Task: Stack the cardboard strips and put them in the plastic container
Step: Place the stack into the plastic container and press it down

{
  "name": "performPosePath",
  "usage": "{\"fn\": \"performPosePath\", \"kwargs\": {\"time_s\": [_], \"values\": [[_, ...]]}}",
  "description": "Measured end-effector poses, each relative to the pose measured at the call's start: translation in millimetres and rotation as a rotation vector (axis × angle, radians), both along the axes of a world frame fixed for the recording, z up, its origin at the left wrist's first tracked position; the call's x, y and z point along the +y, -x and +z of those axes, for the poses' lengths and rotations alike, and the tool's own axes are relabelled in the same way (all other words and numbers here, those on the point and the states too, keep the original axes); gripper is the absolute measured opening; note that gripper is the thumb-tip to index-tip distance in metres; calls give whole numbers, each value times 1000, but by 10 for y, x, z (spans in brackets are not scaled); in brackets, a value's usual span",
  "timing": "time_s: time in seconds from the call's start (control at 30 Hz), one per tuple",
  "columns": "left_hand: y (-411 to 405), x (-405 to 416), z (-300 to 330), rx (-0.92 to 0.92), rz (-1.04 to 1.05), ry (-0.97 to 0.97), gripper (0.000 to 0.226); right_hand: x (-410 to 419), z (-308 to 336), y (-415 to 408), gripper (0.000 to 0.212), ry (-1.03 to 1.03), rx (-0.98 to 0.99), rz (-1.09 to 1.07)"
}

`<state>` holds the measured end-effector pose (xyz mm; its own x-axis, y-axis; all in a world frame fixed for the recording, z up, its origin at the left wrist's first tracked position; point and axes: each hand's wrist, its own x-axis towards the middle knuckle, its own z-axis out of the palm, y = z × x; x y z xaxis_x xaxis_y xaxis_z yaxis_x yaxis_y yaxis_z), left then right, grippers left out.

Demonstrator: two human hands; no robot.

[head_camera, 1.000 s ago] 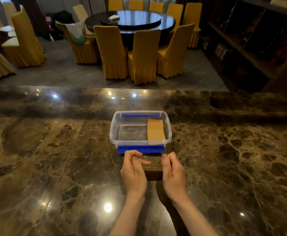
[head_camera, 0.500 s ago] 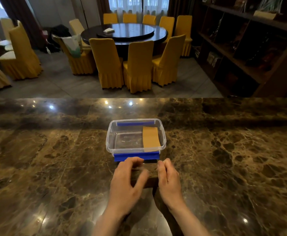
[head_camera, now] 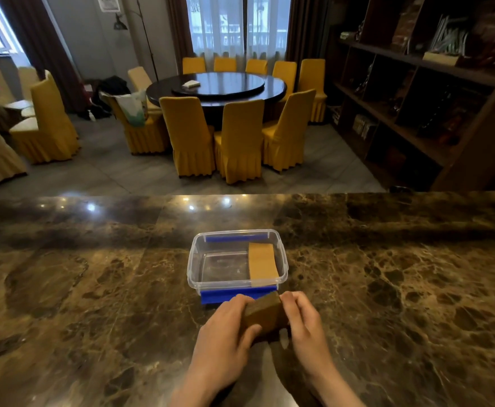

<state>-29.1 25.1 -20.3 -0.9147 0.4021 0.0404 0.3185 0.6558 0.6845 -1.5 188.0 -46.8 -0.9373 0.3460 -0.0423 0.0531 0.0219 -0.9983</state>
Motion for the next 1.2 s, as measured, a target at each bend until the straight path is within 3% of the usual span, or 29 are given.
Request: {"fn": "performPosePath", "kwargs": {"time_s": [0.17,0.37,0.5,0.7,0.93,1.2], "values": [[84,28,65,-321,220,-569,28,11,178,12,28,121,2,125],[186,58,114,-444,307,-811,49,-95,374,164,30,102,22,127],[251,108,171,-437,358,-826,47,-119,459,312,30,1,33,126],[435,57,311,-396,338,-759,21,-100,539,509,24,88,18,112],[721,-92,421,-238,351,-544,33,-86,637,730,22,47,-12,107],[1104,-50,368,-289,477,-465,36,-167,606,1115,25,-165,-114,63]]}}
